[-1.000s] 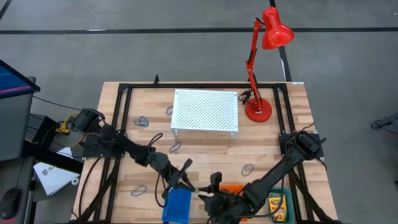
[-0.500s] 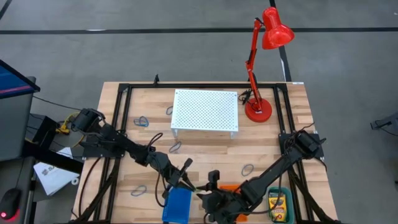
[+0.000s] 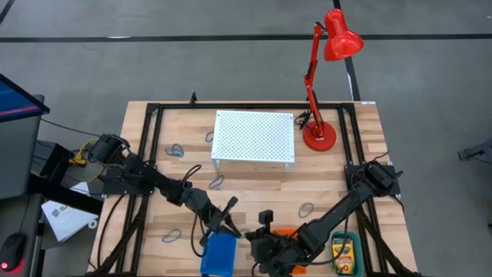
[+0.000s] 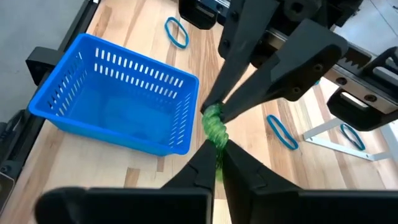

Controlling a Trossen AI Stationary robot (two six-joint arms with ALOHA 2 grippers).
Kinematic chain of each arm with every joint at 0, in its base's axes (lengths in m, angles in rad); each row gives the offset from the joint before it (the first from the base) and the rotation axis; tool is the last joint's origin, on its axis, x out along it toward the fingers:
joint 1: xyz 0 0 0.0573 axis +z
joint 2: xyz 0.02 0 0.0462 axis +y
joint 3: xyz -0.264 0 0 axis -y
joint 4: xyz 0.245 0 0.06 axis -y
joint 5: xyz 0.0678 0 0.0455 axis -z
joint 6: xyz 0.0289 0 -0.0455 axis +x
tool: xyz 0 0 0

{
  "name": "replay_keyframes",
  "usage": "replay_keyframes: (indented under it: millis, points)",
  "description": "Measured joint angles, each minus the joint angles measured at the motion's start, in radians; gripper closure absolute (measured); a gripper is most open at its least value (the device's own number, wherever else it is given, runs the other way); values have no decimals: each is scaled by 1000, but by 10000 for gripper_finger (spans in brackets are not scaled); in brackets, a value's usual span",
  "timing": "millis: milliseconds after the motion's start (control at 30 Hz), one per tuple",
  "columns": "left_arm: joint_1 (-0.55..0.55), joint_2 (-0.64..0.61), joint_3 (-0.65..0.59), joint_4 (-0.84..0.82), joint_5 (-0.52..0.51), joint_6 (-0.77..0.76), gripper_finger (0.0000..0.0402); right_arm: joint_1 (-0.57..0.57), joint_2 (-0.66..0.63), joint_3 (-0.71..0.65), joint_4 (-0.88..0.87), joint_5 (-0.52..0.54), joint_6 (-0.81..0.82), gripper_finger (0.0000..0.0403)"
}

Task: Pick & Place Office Desk Supplies
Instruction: Put the green spring keychain into the orange bin

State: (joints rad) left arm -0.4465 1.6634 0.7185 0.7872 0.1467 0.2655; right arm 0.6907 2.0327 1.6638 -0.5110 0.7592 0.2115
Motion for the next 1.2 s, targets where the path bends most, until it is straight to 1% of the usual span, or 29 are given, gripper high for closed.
replay_keyframes:
  millis: [200, 267, 433, 600, 667, 733, 900, 1067, 1200]
  points:
    - [0, 0, -1, -3, -12, 0, 372, 4, 0, 0, -27, 2, 39, 398]
    - [0, -6, -12, -11, -60, 0, 360, 11, 0, 0, -67, 10, 70, 399]
    - [0, -73, -32, -122, -206, -1, 325, 41, 0, 0, -181, 34, 182, 401]
    - [-1, -176, -45, -250, -271, -32, 298, 78, 1, 0, -277, 33, 313, 402]
    - [-1, -222, -56, -305, -276, -58, 291, 98, 1, 0, -320, 27, 389, 402]
    - [-1, -264, -74, -325, -276, -73, 286, 126, 1, 1, -369, 23, 476, 402]
    - [-5, -352, -129, -331, -278, -95, 282, 200, -2, 1, -458, 1, 671, 403]
    - [-8, -401, -180, -335, -278, -148, 284, 246, -3, 1, -501, -91, 832, 403]
    - [-8, -415, -210, -335, -278, -175, 283, 271, -3, 1, -549, -124, 925, 403]
